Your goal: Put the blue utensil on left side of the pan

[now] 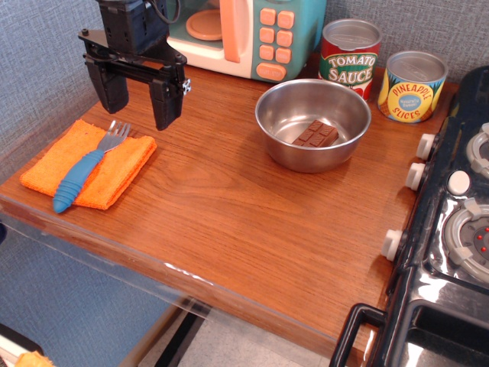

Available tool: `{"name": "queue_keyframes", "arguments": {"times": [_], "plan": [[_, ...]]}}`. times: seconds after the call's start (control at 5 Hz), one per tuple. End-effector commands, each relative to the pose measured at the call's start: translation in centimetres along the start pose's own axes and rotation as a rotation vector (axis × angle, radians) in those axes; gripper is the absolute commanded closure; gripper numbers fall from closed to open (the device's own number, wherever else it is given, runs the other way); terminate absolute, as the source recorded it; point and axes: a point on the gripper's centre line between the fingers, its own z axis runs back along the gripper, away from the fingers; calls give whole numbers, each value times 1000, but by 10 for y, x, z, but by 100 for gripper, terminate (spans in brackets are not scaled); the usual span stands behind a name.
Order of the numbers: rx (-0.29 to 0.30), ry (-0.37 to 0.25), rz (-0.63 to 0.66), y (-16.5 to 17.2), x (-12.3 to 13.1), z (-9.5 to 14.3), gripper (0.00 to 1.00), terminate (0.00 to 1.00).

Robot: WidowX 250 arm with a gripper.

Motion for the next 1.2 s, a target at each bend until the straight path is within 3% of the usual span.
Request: {"name": "queue_keyframes", "arguments": {"times": [0.0, 0.2, 0.4, 0.6, 0.8, 1.0], "plan": [[0, 0, 0, 0, 0, 0, 0, 0], [-143, 20, -29, 16, -8, -3, 0, 0], [-233, 40, -1, 27, -22, -1, 0, 0], [-168, -18, 9, 45, -35, 12, 0, 0], [-60, -40, 40, 68, -44, 7, 0, 0], [-11, -36, 74, 81, -48, -11, 0, 0]]}}
